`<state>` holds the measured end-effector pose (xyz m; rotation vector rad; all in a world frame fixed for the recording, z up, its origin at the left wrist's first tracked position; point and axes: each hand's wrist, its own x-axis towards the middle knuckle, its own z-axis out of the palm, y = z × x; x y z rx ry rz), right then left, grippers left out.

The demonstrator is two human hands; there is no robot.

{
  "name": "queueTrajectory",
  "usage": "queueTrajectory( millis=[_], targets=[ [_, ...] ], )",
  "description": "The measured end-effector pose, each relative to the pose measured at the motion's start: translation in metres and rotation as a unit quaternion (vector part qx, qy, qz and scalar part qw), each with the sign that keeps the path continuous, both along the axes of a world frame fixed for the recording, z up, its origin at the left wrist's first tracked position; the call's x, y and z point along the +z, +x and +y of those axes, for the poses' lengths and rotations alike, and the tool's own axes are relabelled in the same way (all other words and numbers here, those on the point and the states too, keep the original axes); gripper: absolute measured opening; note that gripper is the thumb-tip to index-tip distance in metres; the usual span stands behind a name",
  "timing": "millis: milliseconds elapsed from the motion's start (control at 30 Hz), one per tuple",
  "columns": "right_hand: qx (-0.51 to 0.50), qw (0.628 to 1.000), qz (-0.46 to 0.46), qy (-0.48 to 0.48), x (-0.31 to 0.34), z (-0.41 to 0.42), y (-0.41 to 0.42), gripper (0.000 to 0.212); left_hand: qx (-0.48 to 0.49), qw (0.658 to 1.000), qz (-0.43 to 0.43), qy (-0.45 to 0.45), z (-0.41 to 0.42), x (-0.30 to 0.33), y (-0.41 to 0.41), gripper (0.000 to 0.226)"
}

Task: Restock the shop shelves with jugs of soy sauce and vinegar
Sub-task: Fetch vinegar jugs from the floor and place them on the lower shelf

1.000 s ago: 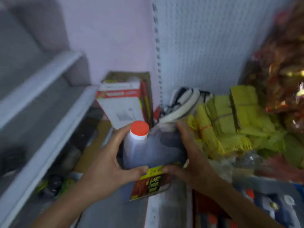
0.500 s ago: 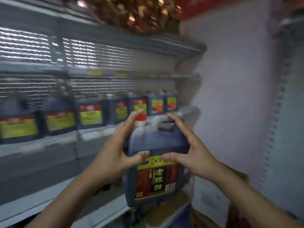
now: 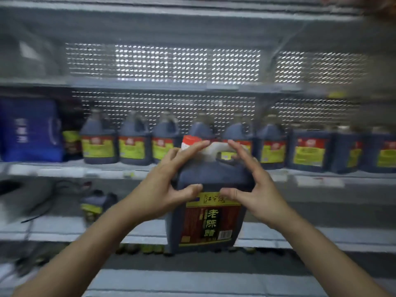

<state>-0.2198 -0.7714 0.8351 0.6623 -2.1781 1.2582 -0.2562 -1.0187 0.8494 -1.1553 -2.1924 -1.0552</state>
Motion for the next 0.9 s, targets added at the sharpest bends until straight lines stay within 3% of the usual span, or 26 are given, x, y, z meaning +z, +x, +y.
queueTrajectory(
  millis=[133,300,433,900],
  targets=[
    [0.055,0.998,-0.029,-0.017,-0.017,-0.073,-0.064,0.095,0.053,0.998,-0.015,-0.027,-0.076,-0.012,-0.043,0.074],
    [0.100,0.993,-0.066,0.003,-0.046,-0.139,-0.125,0.097,0.118,0.992,-0.036,-0.030,-0.144,-0.054,-0.079,0.083],
    [0.139,0.984,-0.112,0.011,-0.083,-0.179,-0.166,0.099,0.136,0.987,-0.080,-0.009,-0.180,-0.099,-0.103,0.074],
    [0.207,0.954,-0.215,0.022,-0.196,-0.204,-0.313,0.093,0.208,0.954,-0.213,-0.033,-0.198,-0.206,-0.218,0.080]
  ],
)
